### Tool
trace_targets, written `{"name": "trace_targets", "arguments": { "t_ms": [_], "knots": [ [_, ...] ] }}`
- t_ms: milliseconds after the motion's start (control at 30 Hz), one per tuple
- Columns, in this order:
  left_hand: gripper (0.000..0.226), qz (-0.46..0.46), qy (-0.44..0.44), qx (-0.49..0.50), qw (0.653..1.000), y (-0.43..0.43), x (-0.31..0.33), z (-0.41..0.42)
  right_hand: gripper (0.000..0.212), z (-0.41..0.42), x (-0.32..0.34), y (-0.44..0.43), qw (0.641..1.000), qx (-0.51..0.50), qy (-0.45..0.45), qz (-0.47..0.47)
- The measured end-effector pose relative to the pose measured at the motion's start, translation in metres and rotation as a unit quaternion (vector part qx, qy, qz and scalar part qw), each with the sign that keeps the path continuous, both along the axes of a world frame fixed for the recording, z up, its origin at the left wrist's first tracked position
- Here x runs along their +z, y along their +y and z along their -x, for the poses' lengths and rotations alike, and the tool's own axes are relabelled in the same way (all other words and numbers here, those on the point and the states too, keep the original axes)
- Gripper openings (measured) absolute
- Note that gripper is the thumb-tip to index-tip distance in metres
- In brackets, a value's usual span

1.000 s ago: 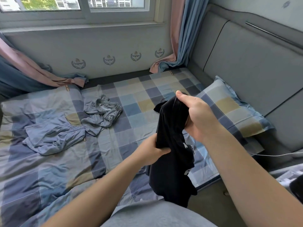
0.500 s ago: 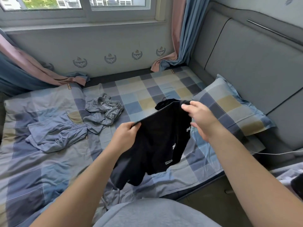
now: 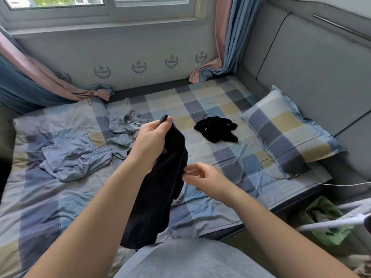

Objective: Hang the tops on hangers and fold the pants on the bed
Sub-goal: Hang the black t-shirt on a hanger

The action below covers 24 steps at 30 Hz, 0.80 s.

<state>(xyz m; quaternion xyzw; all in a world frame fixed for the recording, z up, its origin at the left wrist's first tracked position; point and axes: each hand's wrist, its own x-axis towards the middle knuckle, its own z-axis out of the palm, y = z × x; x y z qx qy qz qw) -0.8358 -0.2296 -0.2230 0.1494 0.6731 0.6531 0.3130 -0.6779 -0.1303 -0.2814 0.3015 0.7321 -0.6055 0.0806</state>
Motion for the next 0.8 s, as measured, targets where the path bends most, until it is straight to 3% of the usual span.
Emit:
{"name": "trace_targets", "arguments": {
  "t_ms": [233,333,467,567,700,800],
  "knots": [
    [0.030,-0.008,-0.051,-0.003,0.999,0.004,0.012,-0.012,0.052,0.001,-0.011,-0.006,0.999,-0.008,0.040,-0.004],
    [0.030,-0.023,-0.079,-0.017,0.997,0.006,0.015,-0.019,0.056,0.001,-0.022,-0.006,0.997,-0.038,0.041,-0.047],
    [0.030,-0.059,-0.109,-0.027,0.992,0.011,0.018,-0.023,0.039,-0.004,-0.047,0.007,0.981,-0.078,-0.007,-0.180],
    [0.030,-0.084,-0.127,0.000,0.988,0.013,0.019,-0.017,0.013,-0.015,-0.064,0.027,0.962,-0.105,-0.056,-0.247],
    [0.028,-0.087,-0.147,0.036,0.985,0.017,0.008,-0.006,0.034,-0.026,-0.056,0.055,0.947,-0.150,-0.075,-0.272],
    [0.021,-0.021,-0.119,-0.006,0.993,0.017,-0.008,-0.004,0.036,-0.020,-0.039,0.075,0.948,-0.184,-0.046,-0.256]
  ]
}}
